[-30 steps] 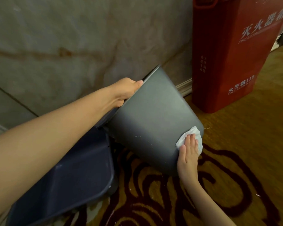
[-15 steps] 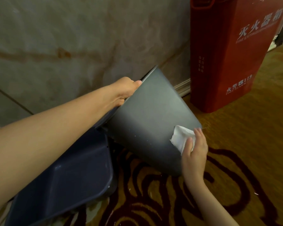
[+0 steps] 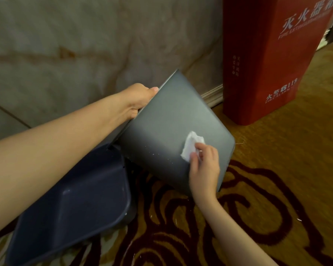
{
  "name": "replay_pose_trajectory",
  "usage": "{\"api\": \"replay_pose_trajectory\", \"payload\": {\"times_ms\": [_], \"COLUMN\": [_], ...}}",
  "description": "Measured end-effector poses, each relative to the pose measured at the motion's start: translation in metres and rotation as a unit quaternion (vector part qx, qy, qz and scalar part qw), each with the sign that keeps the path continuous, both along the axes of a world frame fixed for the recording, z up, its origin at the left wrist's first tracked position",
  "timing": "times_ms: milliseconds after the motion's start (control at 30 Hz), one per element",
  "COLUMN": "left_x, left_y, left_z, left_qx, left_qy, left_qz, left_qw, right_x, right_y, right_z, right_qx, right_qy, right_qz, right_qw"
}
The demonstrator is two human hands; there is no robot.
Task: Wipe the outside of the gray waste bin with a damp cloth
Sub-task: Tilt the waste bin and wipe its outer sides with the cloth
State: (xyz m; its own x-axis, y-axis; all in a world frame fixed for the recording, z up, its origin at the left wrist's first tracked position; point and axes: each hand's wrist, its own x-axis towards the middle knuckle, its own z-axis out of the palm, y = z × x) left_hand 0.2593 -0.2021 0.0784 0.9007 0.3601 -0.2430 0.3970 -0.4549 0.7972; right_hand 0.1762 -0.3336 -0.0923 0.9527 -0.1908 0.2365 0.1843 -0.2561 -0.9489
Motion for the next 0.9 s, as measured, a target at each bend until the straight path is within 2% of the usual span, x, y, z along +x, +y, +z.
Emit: {"api": "replay_pose_trajectory", "payload": {"times_ms": [200, 333, 433, 500, 633, 800, 833, 900], "left_x": [-0.002, 0.003, 0.009, 0.009, 0.008, 0.007, 0.006, 0.006], "left_y": [-0.011, -0.025, -0.033, -0.031, -0.014, -0.006, -0.005, -0.004], "left_z": [0.004, 0.009, 0.009, 0.007, 0.001, -0.004, -0.004, -0.004], "left_qx": [0.024, 0.063, 0.025, 0.014, 0.027, 0.040, 0.040, 0.033], "left_qy": [0.001, -0.002, -0.008, -0.003, -0.012, -0.012, -0.013, -0.014], "left_qz": [-0.005, 0.009, 0.026, 0.037, 0.065, 0.067, 0.069, 0.070], "left_qw": [1.000, 0.998, 0.999, 0.999, 0.997, 0.997, 0.997, 0.997], "right_x": [-0.025, -0.020, -0.014, -0.011, -0.008, 0.023, 0.027, 0.030], "right_y": [0.056, 0.065, 0.048, 0.026, -0.029, -0.073, -0.074, -0.064], "right_z": [0.062, 0.078, 0.063, 0.036, -0.027, -0.056, -0.052, -0.031], "right_qx": [0.025, -0.029, -0.062, -0.063, -0.066, -0.071, -0.066, -0.048], "right_qy": [-0.160, -0.214, -0.232, -0.200, -0.072, 0.138, 0.149, 0.098], "right_qz": [0.149, 0.122, 0.107, 0.073, -0.028, -0.118, -0.124, -0.098], "right_qw": [0.975, 0.969, 0.965, 0.975, 0.995, 0.981, 0.979, 0.989]}}
